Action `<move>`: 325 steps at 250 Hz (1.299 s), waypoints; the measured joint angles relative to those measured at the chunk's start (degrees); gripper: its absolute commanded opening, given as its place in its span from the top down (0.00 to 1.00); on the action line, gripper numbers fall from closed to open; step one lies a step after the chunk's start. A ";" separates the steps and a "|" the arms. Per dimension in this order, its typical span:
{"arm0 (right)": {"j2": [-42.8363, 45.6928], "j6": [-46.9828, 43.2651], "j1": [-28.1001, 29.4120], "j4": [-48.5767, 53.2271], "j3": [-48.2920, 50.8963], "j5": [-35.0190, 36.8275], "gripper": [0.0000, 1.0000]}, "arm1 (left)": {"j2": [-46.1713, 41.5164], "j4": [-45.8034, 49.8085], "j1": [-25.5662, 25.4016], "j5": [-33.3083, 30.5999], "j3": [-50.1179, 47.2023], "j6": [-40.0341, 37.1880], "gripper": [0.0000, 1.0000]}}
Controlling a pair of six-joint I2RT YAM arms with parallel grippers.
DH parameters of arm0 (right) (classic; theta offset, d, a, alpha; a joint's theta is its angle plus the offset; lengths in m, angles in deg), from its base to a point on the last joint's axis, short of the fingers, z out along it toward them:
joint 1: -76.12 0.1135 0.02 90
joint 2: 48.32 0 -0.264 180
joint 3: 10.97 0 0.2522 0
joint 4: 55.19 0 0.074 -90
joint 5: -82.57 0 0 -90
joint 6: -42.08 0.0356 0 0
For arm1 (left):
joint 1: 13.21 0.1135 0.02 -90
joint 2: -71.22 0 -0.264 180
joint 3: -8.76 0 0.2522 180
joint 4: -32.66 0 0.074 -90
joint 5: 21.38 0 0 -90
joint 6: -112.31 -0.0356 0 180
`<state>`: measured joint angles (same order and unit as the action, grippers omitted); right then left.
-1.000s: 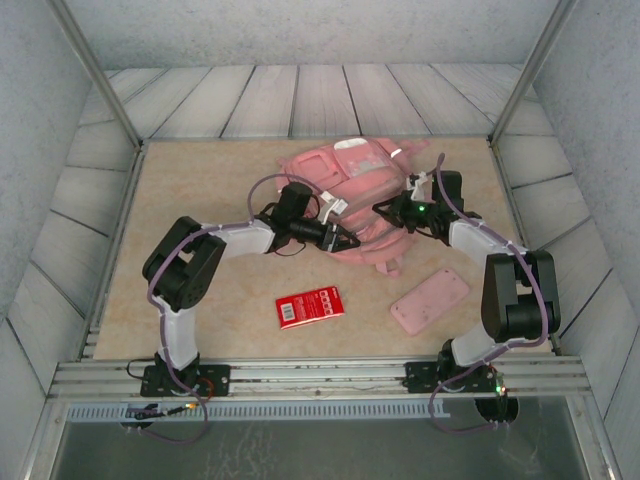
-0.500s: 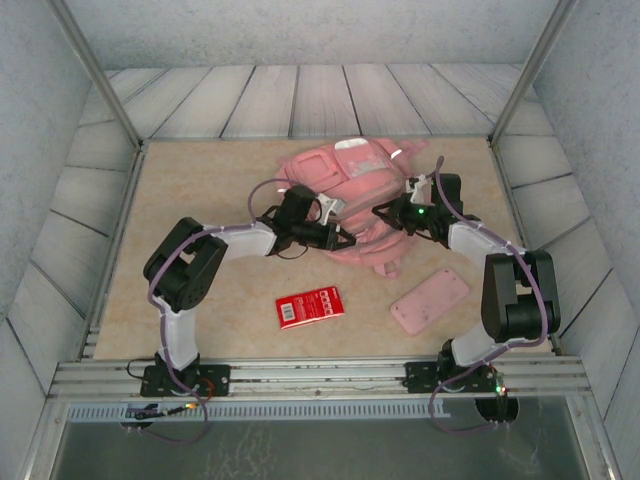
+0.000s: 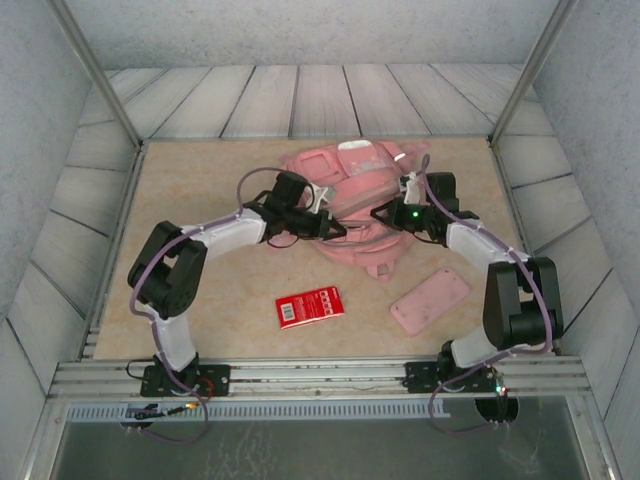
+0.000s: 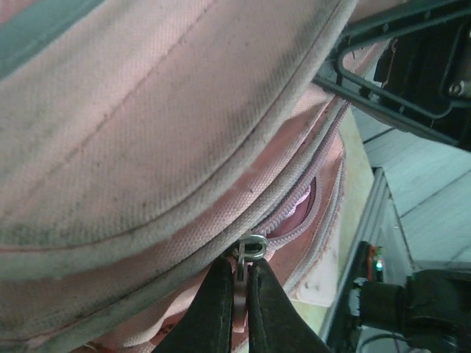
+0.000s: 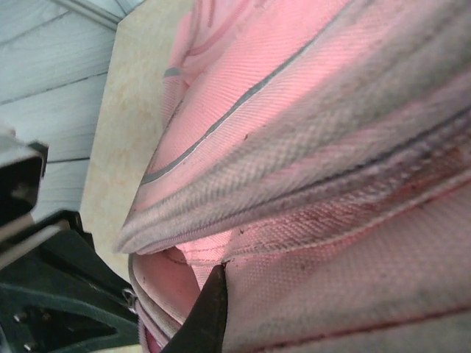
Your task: Pack the student bag
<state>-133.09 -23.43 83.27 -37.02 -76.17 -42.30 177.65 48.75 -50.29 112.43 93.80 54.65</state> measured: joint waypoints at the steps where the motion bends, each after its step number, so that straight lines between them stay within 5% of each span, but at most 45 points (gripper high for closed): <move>1: 0.09 -0.17 0.02 0.07 -0.04 0.04 0.99 | 0.00 0.13 0.07 0.11 0.13 -0.04 1.00; 175: 4.87 -4.66 0.35 2.75 0.50 0.33 0.98 | 3.80 14.67 2.69 17.81 6.93 -11.69 1.00; 252: 6.71 -0.15 3.13 0.00 3.72 2.58 1.00 | 2.78 21.29 1.29 10.21 7.74 -15.74 1.00; 325: 12.52 11.52 9.38 -11.80 13.62 12.90 0.95 | 0.37 18.86 -0.39 1.38 4.31 -7.76 1.00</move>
<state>-120.57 -11.91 92.65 -48.83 -62.55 -29.41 178.02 67.61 -50.69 113.81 98.11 46.89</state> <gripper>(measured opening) 0.075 0.085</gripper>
